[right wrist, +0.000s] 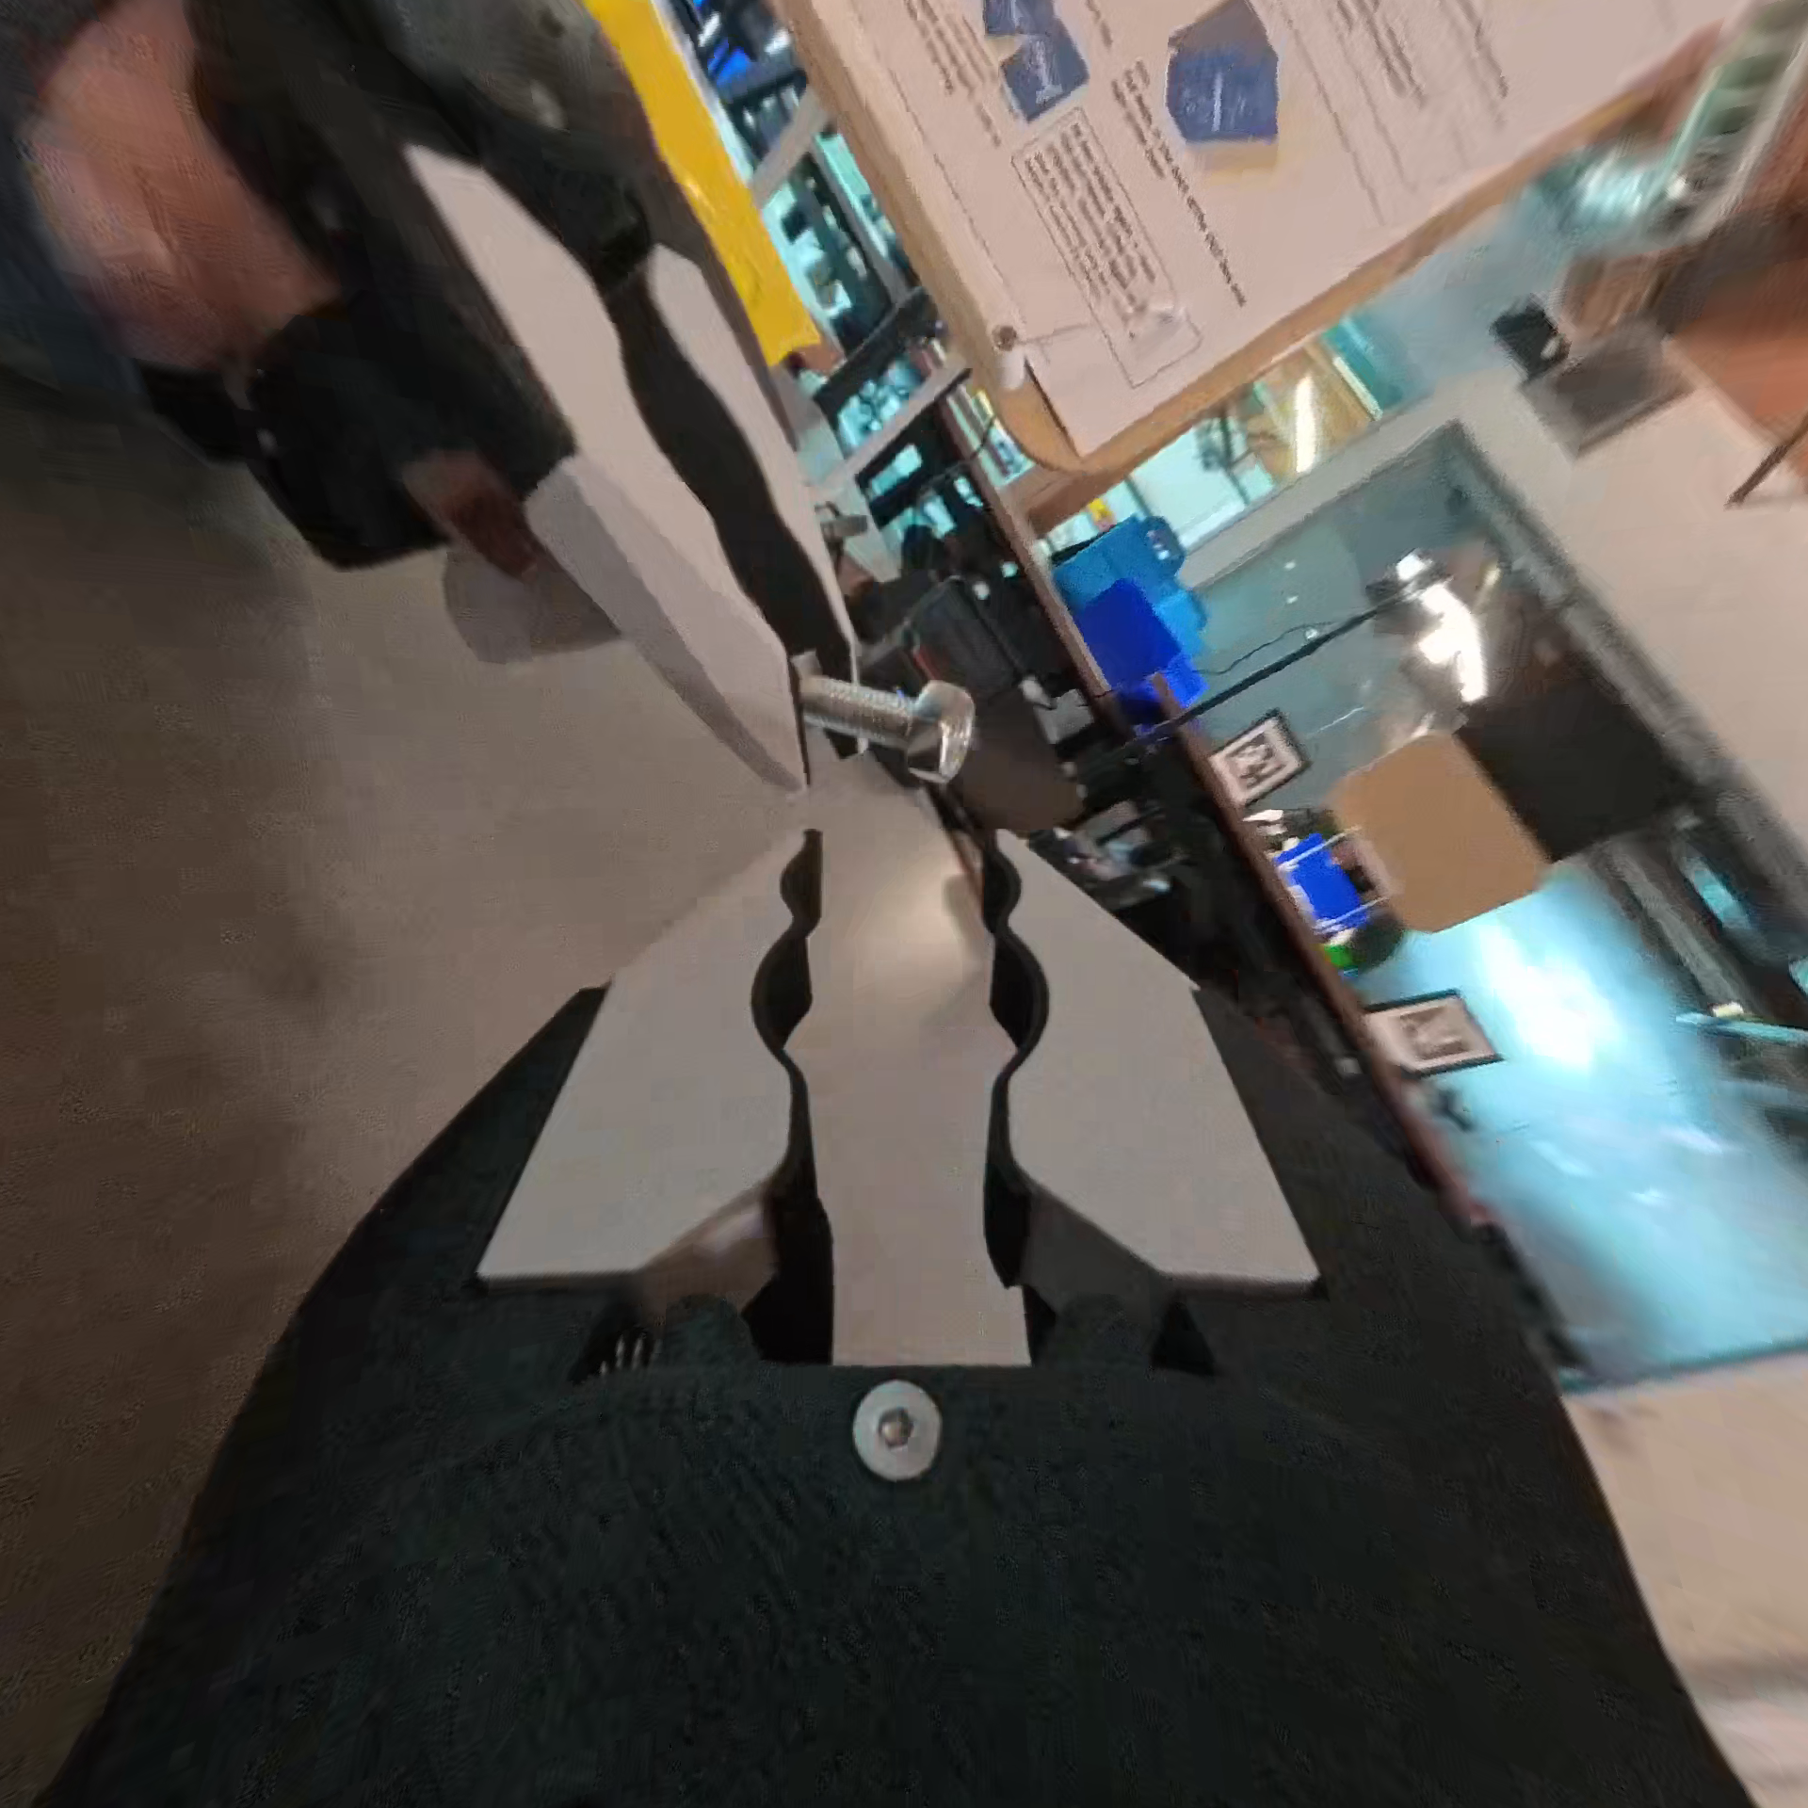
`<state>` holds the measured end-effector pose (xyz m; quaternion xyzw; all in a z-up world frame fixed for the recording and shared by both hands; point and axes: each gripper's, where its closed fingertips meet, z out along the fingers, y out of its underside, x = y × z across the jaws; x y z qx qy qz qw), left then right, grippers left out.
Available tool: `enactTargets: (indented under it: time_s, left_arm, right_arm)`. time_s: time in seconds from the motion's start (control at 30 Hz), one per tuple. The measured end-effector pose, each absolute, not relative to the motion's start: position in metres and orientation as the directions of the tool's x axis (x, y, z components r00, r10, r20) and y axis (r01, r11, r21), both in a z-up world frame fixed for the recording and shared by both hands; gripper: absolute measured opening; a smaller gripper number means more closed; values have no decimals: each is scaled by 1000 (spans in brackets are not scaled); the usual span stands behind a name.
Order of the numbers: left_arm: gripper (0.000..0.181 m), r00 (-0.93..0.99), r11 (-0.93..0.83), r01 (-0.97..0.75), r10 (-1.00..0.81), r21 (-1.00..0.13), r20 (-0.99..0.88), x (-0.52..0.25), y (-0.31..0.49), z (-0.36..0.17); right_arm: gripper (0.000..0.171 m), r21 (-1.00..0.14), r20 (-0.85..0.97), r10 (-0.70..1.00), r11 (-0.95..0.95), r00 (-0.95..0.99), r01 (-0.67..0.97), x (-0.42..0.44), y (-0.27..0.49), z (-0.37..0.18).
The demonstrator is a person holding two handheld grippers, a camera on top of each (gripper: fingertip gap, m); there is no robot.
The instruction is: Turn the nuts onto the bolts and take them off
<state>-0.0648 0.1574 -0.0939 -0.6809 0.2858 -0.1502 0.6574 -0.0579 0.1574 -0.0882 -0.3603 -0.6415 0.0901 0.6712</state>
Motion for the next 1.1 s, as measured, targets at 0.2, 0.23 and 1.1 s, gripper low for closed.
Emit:
enactTargets:
  time_s: [0.2,0.23,1.1]
  left_arm:
    - [17,736,176,-576,-315,-798,-600,-84,164,-90]
    - [17,698,190,-633,-278,-751,-659,-82,163,-90]
    - [17,728,48,-341,-619,-939,-296,-58,156,-110]
  right_arm:
    - [38,-961,-243,969,-235,-41,144,-63,146,-88]
    - [38,-932,-349,932,-335,-95,136,-64,143,-87]
    - [17,-797,604,786,592,128,121,-75,135,-79]
